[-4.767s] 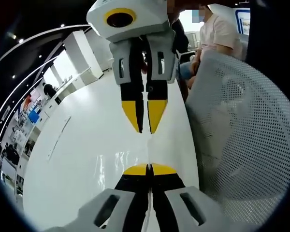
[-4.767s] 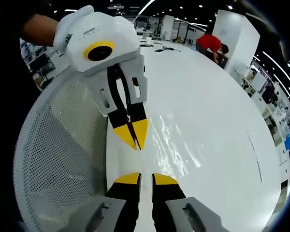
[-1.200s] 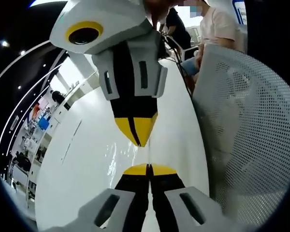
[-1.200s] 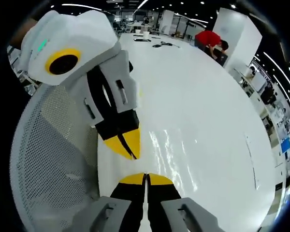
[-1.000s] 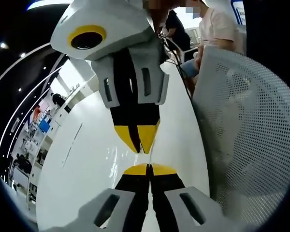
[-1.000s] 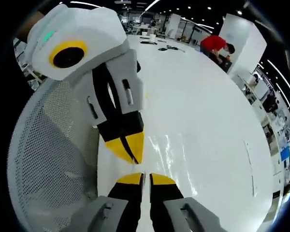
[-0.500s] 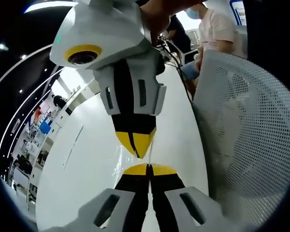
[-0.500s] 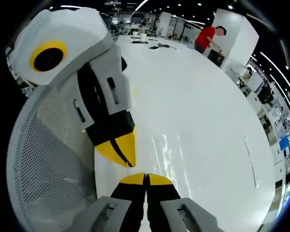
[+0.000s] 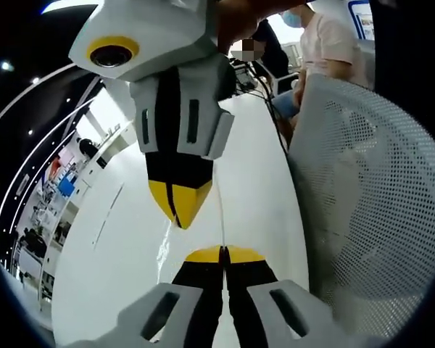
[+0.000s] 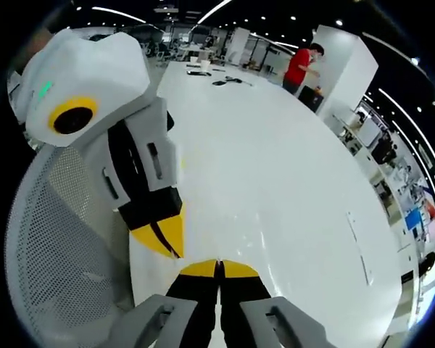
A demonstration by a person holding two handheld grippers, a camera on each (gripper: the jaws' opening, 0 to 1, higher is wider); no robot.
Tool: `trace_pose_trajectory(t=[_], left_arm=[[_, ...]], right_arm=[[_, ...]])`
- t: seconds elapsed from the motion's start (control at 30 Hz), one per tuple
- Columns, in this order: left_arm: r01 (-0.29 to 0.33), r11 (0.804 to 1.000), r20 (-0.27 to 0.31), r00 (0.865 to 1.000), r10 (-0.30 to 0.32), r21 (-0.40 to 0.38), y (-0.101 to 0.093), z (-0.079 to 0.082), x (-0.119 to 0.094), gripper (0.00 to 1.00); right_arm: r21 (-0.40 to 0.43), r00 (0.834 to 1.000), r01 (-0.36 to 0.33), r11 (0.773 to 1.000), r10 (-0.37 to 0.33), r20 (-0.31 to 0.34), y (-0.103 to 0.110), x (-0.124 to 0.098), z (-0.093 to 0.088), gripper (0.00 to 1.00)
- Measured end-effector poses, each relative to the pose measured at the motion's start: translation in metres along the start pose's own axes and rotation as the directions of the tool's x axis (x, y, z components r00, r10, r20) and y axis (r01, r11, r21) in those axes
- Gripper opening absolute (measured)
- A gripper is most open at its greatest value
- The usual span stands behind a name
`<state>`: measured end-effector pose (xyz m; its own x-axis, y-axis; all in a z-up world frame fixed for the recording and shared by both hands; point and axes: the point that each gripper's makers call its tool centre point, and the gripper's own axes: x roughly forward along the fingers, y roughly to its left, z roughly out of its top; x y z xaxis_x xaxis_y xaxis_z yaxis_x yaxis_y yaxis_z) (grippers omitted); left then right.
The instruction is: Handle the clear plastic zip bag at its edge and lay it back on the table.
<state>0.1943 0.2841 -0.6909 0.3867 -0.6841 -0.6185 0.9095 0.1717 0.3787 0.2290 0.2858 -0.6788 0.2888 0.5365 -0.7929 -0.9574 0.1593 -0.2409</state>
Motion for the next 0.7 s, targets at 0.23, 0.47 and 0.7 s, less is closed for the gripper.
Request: trace_pose_trajectory(t=[0.23,0.47,0.7], left_arm=[[-0.009,1.0,-0.005,1.0,0.009,-0.017,0.001,0.0,-0.001,0.0],[-0.017,1.0,-0.004,1.0,0.017,-0.024,0.003,0.001,-0.001,0.0],[-0.029,0.999,0.0,1.0,0.029,-0.031,0.011,0.003,-0.002,0.0]], right_arm=[[-0.032,0.996,0.077,0.997,-0.076,0.04,-0.013,-0.009,0.009,0.0],[-0.048,0.989,0.13,0.99,-0.127,0.076,-0.021,-0.014,0.016,0.0],[-0.091,0.975,0.202,0.975,-0.191,0.117,-0.031,-0.027,0.025,0.0]])
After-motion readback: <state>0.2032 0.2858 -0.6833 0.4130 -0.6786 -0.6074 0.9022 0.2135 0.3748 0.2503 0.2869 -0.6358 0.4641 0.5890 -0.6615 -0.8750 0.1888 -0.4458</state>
